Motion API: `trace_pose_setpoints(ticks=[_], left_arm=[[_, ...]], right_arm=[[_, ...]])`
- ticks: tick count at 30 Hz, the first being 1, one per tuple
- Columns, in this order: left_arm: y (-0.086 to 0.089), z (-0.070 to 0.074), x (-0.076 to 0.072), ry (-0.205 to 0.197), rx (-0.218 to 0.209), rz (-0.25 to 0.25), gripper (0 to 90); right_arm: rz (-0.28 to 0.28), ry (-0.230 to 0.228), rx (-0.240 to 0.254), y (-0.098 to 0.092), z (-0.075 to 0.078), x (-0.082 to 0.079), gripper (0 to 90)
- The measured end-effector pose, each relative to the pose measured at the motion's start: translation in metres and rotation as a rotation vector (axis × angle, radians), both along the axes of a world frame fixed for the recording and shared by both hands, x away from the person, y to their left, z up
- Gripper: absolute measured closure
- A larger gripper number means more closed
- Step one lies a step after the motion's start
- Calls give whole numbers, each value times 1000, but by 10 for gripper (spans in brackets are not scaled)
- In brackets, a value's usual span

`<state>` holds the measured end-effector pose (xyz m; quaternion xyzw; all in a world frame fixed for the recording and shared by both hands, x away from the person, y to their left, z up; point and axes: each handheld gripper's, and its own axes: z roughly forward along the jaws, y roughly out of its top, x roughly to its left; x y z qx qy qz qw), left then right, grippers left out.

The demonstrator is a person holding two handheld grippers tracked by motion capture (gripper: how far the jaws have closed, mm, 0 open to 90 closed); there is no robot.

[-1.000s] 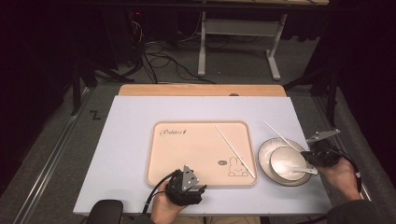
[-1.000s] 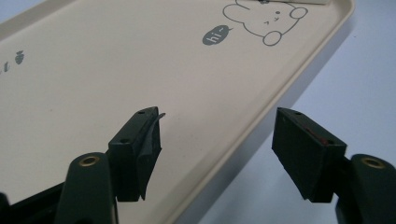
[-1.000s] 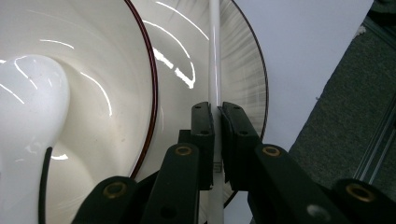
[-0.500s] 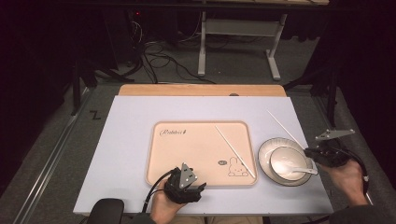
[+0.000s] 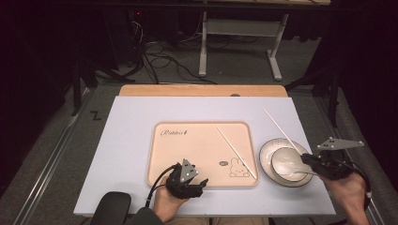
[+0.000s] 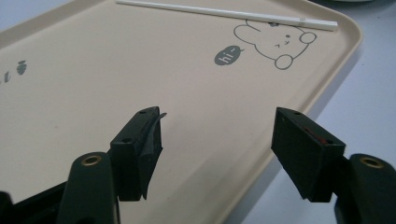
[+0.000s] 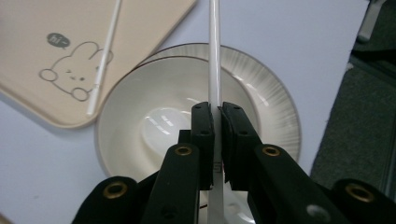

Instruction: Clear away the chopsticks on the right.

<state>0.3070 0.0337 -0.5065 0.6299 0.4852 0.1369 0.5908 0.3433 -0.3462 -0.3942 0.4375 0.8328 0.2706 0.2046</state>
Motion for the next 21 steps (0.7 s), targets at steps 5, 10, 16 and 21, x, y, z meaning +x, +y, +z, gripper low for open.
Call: trace_pose_setpoints(ticks=[5, 10, 16, 21], left_arm=[[-6, 0, 2, -2, -3, -27, 337], [-9, 2, 3, -14, 1, -54, 337], [-13, 4, 3, -41, -3, -79, 337], [-15, 2, 3, -40, 10, -93, 337]], right_arm=[[-22, 40, 26, 21, -8, -19, 857], [-18, 63, 48, 38, -19, -29, 857], [-8, 71, 59, 53, -26, -38, 857], [-3, 77, 81, 63, -31, -38, 857]])
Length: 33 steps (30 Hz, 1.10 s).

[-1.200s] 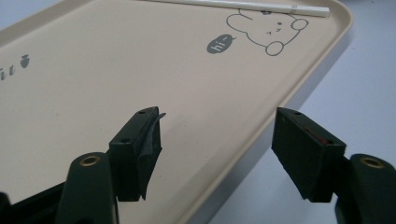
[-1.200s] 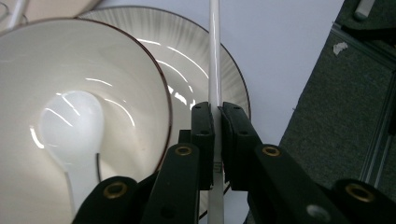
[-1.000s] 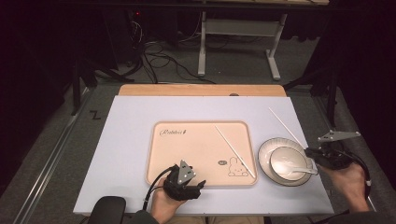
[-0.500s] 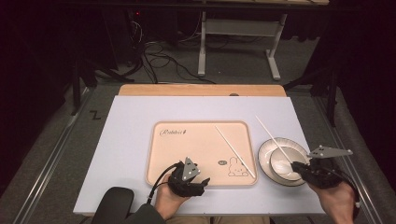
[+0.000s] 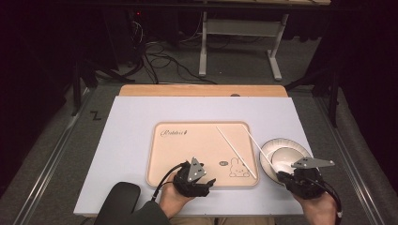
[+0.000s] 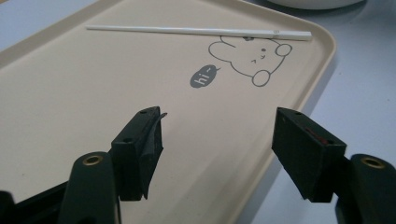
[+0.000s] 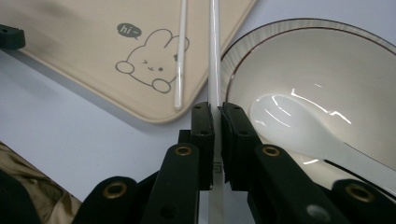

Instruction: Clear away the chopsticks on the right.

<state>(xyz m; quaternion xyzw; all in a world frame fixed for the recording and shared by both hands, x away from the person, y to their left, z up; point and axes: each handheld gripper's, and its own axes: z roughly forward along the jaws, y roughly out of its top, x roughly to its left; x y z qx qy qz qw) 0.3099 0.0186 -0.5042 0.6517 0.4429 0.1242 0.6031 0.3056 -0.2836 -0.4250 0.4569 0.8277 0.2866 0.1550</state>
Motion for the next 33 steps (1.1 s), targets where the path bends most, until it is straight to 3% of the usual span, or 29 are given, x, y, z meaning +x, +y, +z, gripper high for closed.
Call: trace_pose_setpoints(ticks=[2, 7, 20, 21, 33], left_arm=[[0, 1, 0, 0, -17, 4, 337], [2, 2, -1, -5, -12, 5, 336], [2, 3, -5, -24, -5, -6, 336], [1, 3, -6, -25, -18, -2, 336], [7, 3, -10, -34, -5, 12, 336]], right_arm=[[2, 1, 11, 5, -3, 2, 857], [22, 24, 6, 15, -9, 6, 857], [45, 44, -40, 43, -22, 16, 857], [49, 43, -40, 45, -23, 17, 856], [75, 56, -45, 57, -29, 26, 856]])
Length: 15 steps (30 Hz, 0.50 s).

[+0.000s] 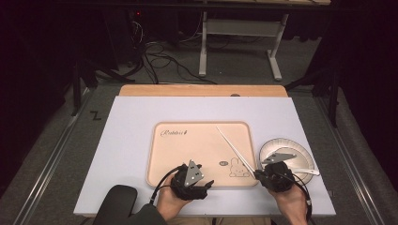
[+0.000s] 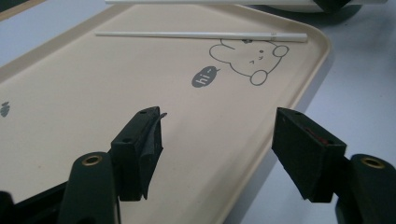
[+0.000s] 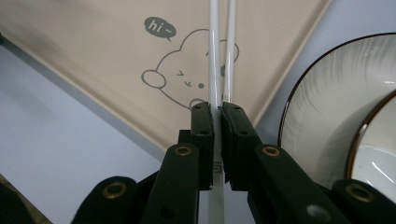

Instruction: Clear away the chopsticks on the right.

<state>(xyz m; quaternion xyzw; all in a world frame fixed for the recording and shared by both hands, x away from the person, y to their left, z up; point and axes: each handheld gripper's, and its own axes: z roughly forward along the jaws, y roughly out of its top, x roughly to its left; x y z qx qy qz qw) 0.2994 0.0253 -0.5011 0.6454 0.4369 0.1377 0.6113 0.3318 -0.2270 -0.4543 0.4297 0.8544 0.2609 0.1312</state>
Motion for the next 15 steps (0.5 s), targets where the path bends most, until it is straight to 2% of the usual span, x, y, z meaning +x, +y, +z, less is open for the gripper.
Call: trace_pose_setpoints(ticks=[2, 4, 5, 9, 15], left_arm=[[0, 0, 0, 0, -10, 6, 336], [2, 0, -1, 0, 1, 8, 335], [2, -1, -2, 1, -12, 18, 335], [6, -1, -4, 5, 4, 26, 335], [12, -1, -6, 6, -3, 52, 336]], right_arm=[[5, 0, 3, 1, -1, 1, 856], [9, 6, 0, 3, -2, 3, 856], [16, 8, 5, 4, -3, 5, 856], [28, 13, 11, 7, -4, 9, 856], [46, 19, 7, 12, -6, 15, 855]])
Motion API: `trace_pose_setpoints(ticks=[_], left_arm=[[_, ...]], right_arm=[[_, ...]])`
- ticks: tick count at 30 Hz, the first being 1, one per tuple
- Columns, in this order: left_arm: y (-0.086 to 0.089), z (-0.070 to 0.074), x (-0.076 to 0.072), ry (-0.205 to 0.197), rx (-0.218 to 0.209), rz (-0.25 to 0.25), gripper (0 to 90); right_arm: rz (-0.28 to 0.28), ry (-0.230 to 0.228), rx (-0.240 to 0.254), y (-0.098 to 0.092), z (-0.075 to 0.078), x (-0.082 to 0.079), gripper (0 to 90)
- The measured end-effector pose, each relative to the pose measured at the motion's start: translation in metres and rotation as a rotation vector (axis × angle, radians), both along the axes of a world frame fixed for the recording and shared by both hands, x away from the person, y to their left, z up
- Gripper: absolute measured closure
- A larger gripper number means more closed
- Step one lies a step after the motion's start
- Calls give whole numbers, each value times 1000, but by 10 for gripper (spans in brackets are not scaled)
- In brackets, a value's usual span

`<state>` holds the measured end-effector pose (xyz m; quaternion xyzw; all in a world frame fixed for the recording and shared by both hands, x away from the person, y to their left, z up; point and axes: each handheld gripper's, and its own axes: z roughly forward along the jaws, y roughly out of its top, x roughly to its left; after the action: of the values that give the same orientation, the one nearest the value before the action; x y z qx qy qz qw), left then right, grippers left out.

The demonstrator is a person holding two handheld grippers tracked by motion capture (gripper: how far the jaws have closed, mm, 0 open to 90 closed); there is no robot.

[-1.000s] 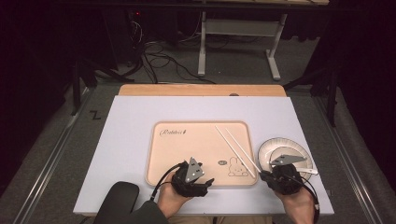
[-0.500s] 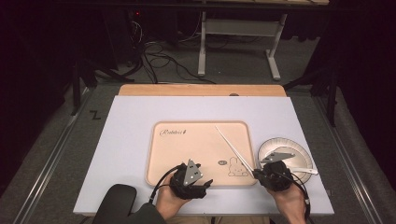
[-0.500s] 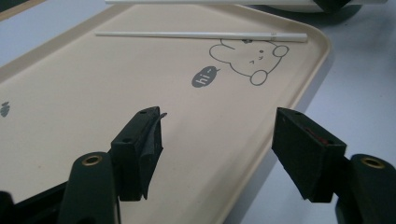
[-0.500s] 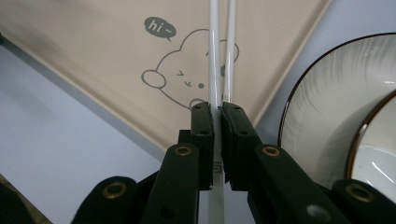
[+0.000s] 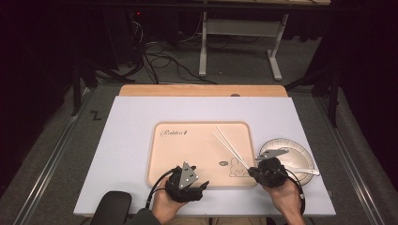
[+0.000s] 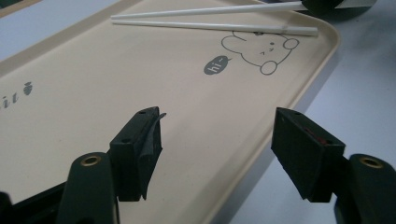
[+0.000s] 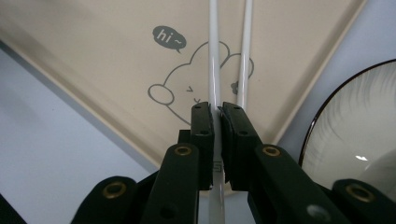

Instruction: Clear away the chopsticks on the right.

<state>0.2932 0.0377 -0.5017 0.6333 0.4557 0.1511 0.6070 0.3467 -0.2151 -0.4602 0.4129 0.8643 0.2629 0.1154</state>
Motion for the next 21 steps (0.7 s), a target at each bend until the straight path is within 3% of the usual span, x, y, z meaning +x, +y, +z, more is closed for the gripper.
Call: trace_pose_setpoints(ticks=[10, 21], left_arm=[[10, 2, -6, 5, -26, 46, 336], [15, 1, -10, 8, -26, 77, 336]], right_arm=[[15, 19, -37, 14, -10, 11, 855], [10, 51, -68, 22, -21, 22, 852]])
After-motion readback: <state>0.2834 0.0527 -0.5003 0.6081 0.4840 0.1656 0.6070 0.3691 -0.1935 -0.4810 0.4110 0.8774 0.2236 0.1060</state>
